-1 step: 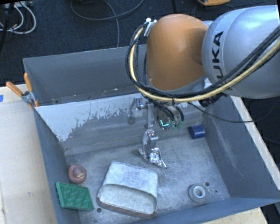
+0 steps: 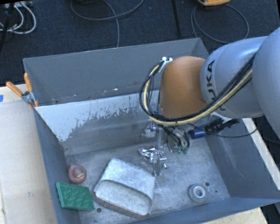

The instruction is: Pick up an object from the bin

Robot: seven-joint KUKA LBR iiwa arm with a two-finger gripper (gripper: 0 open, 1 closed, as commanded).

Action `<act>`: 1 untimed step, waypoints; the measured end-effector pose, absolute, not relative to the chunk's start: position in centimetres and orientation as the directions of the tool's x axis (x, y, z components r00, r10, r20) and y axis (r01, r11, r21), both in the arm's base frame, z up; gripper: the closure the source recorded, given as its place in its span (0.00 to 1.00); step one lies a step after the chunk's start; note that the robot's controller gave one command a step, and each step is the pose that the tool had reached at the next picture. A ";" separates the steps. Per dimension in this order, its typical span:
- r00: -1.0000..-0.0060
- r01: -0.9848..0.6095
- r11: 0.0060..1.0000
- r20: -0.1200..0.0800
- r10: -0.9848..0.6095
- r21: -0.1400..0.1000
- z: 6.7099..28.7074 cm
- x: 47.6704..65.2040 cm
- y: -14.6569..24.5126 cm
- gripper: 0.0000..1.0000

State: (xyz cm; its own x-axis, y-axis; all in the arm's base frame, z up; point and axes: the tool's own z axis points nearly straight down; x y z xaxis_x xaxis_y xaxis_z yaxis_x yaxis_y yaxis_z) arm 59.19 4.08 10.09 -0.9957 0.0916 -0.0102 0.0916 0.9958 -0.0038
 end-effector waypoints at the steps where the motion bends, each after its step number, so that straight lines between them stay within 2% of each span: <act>1: -0.996 0.092 0.996 0.001 0.092 0.000 9.5 58.8 4.4 1.00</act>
Offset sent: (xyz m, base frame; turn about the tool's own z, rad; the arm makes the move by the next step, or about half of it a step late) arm 0.0000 0.0000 0.0000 0.0000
